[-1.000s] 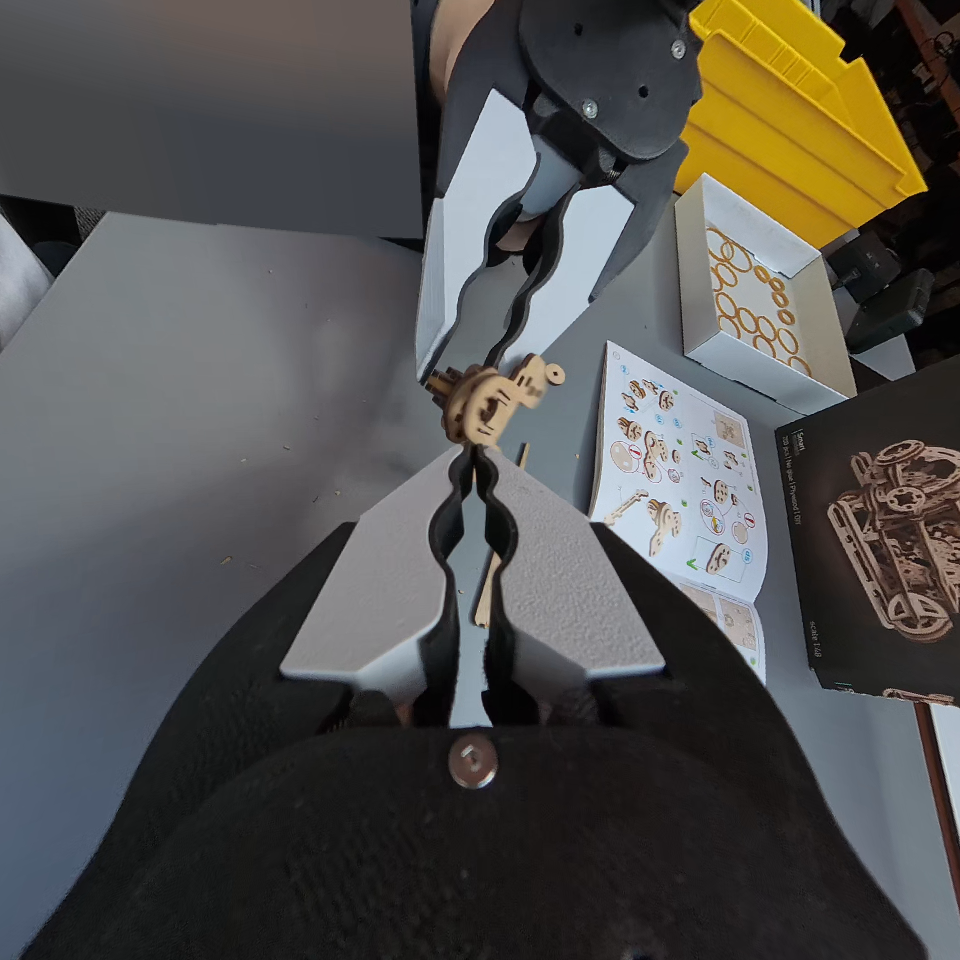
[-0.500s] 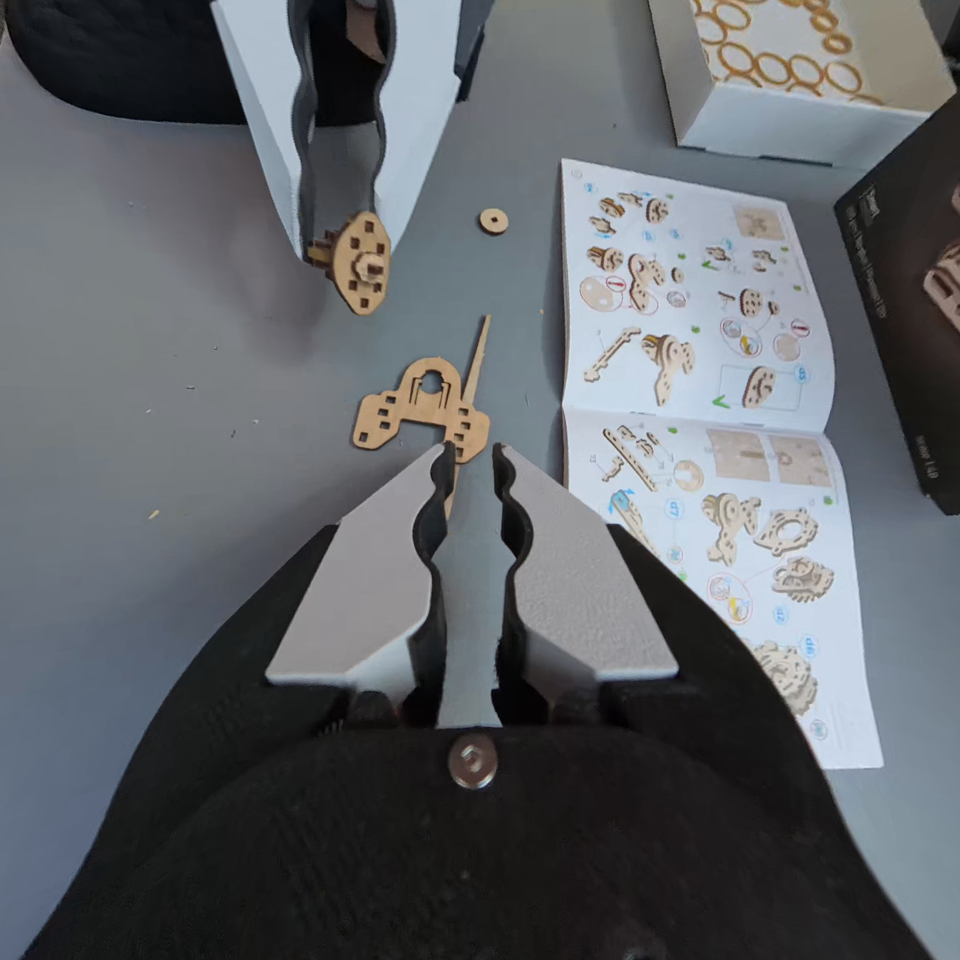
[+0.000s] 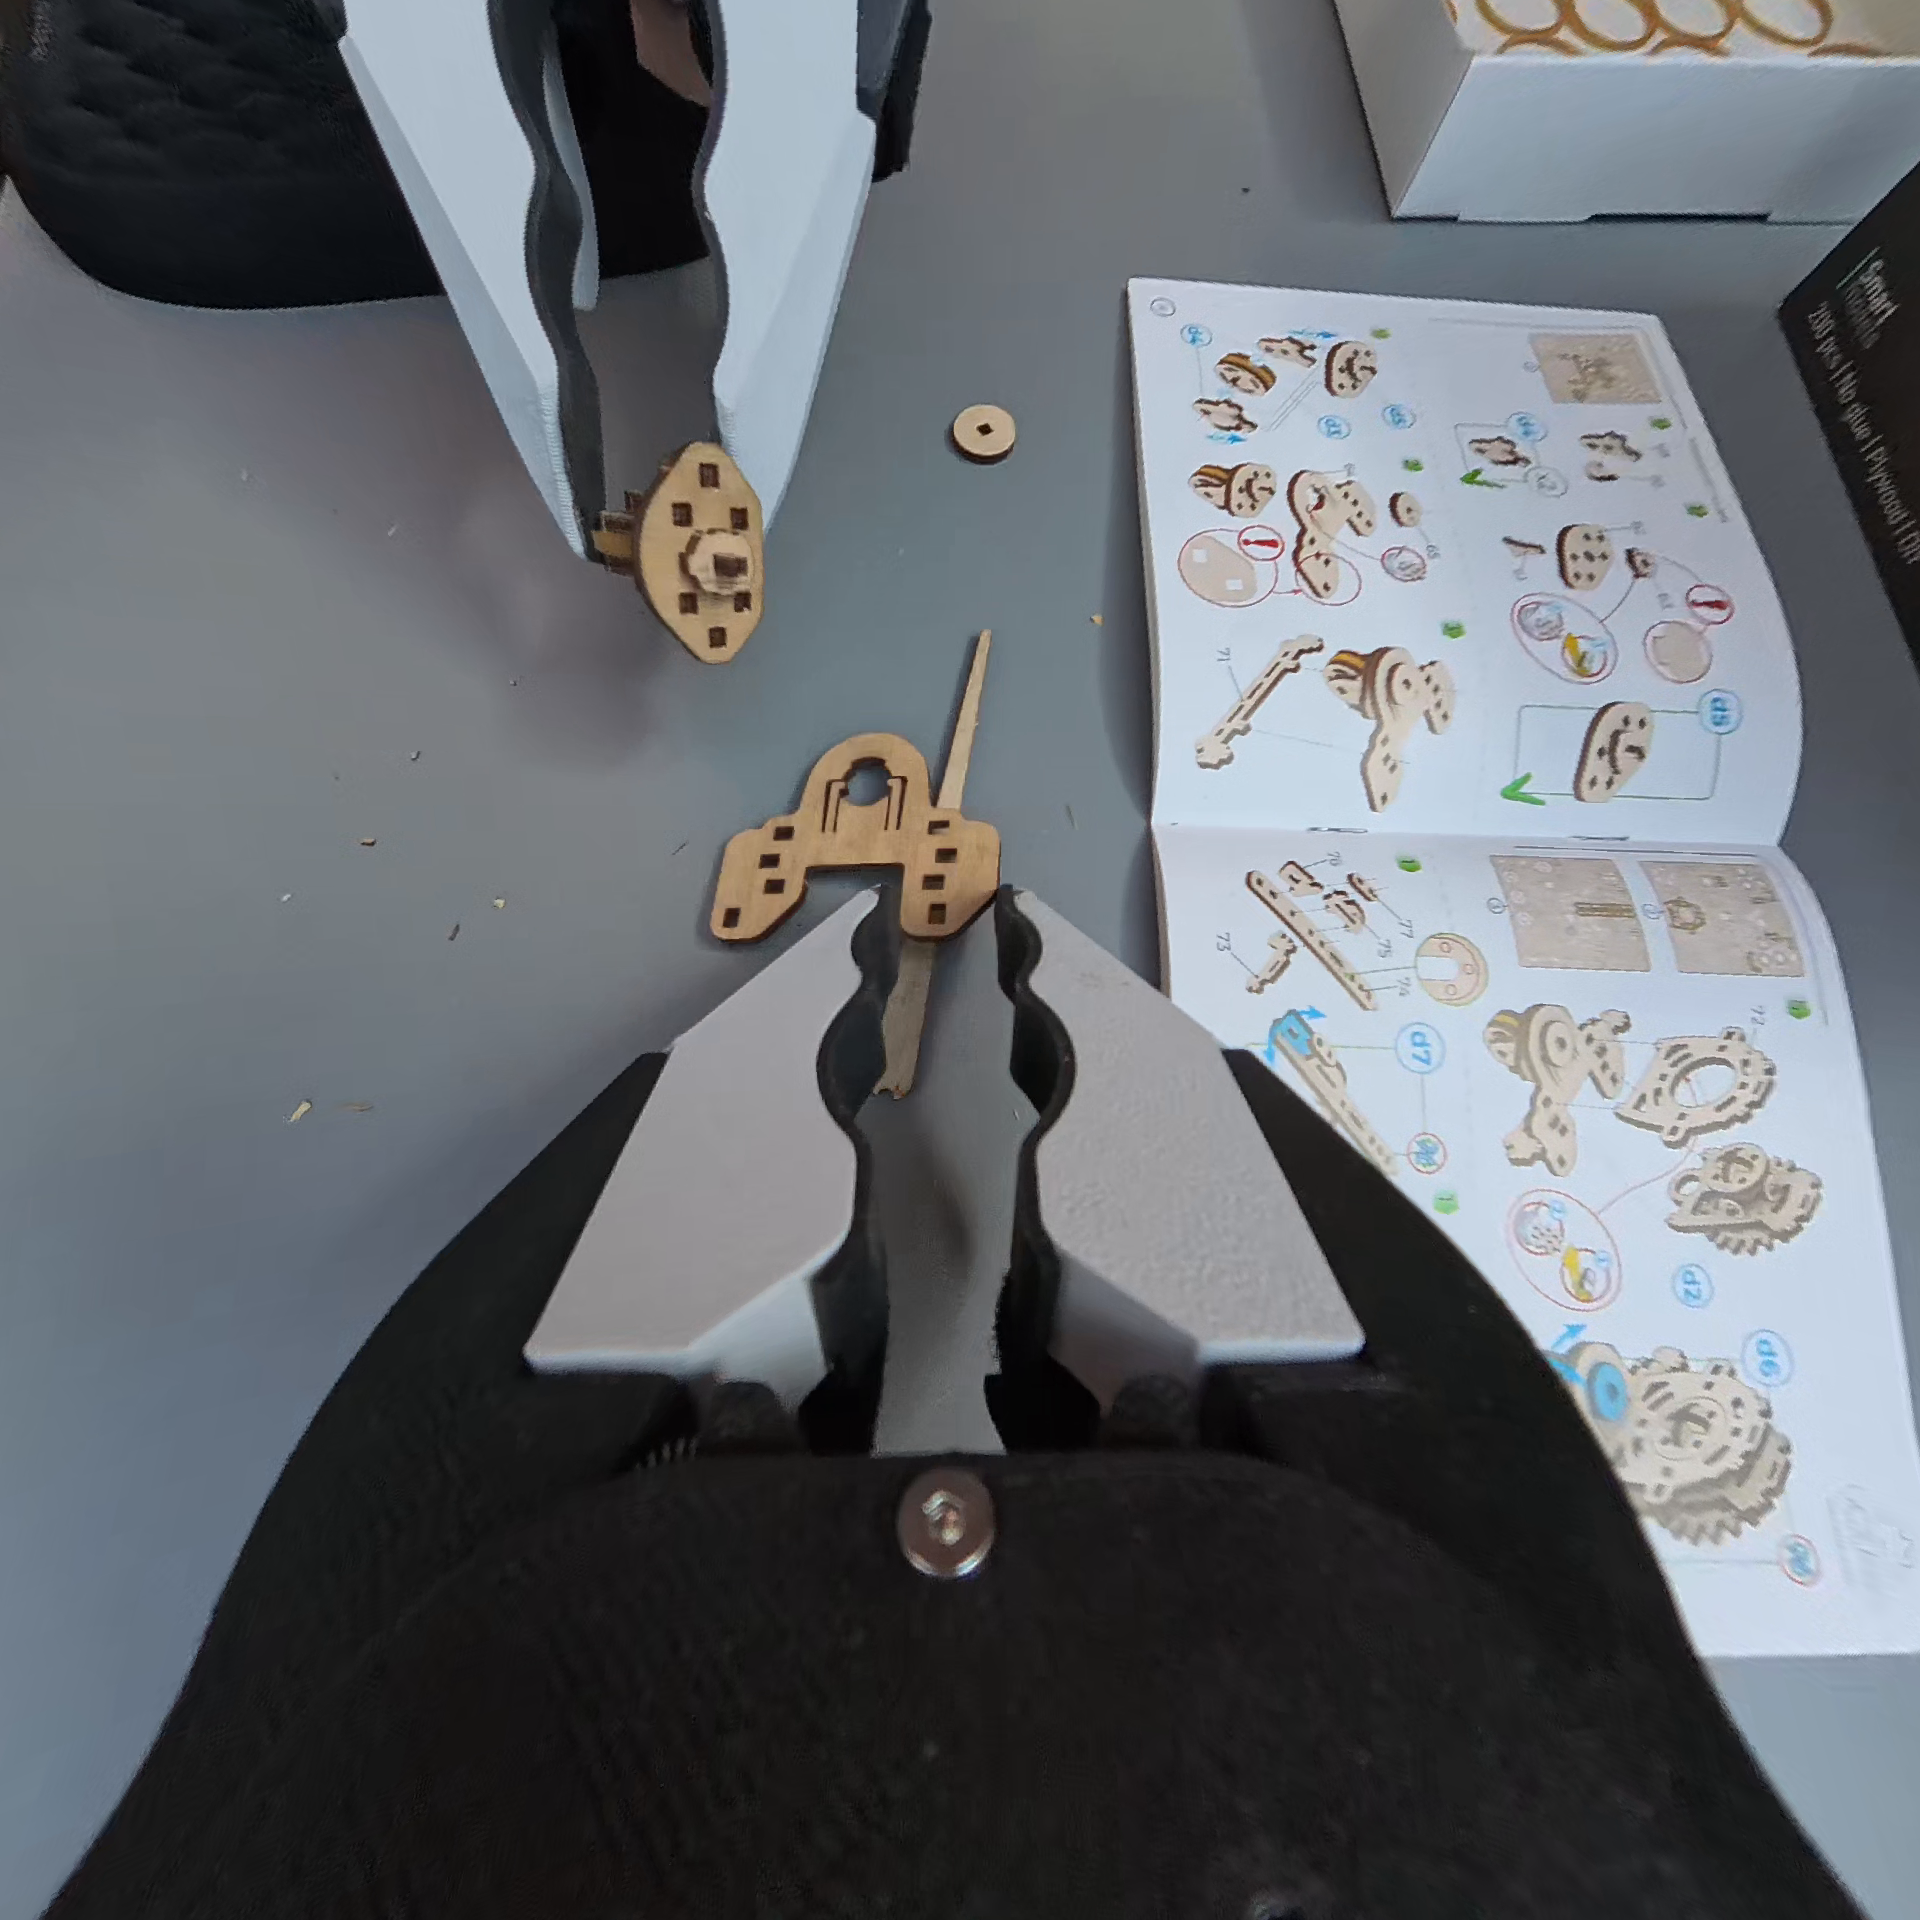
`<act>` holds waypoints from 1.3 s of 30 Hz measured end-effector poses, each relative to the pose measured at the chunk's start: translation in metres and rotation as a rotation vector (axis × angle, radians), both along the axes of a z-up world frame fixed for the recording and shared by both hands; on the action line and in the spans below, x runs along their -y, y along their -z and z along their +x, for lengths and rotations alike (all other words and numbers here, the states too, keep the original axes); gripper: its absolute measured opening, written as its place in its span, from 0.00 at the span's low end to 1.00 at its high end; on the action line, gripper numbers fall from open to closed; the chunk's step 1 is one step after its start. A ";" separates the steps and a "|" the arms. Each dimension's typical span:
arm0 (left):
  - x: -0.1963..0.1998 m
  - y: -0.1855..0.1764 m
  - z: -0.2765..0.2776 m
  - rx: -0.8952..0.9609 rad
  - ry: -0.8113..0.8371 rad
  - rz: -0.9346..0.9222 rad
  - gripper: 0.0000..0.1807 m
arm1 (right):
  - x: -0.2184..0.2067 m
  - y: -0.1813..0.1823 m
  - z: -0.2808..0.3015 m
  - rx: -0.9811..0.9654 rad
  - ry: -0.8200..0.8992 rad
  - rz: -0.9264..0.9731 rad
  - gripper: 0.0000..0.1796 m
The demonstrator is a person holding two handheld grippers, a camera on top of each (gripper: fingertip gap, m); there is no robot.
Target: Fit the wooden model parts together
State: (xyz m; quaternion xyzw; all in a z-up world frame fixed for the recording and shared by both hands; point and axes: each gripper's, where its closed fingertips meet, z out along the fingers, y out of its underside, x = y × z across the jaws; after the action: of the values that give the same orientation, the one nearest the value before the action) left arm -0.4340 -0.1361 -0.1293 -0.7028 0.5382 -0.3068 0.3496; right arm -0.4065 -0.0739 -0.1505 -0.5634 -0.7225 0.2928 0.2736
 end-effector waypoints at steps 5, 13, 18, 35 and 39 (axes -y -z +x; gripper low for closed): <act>-0.019 -0.018 -0.022 0.060 -0.096 0.031 0.10 | -0.002 -0.035 0.006 -0.031 -0.020 0.524 0.09; -0.041 -0.040 -0.052 0.182 -0.225 0.030 0.10 | 0.093 -0.001 -0.020 0.063 -0.311 0.795 0.11; -0.037 -0.035 -0.044 0.177 -0.201 0.014 0.10 | 0.081 -0.024 -0.019 -0.001 -0.222 0.517 0.15; -0.023 -0.016 -0.024 0.109 -0.119 -0.017 0.10 | 0.034 0.013 0.018 0.349 -0.147 0.034 0.15; -0.017 -0.006 -0.018 0.045 -0.077 0.017 0.10 | 0.043 0.012 0.020 0.365 -0.127 0.021 0.12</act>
State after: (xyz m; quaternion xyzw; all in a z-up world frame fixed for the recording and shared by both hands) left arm -0.4518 -0.1188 -0.1235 -0.7130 0.5054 -0.3043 0.3789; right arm -0.3867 -0.1171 -0.1620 -0.5577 -0.7971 0.1948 0.1250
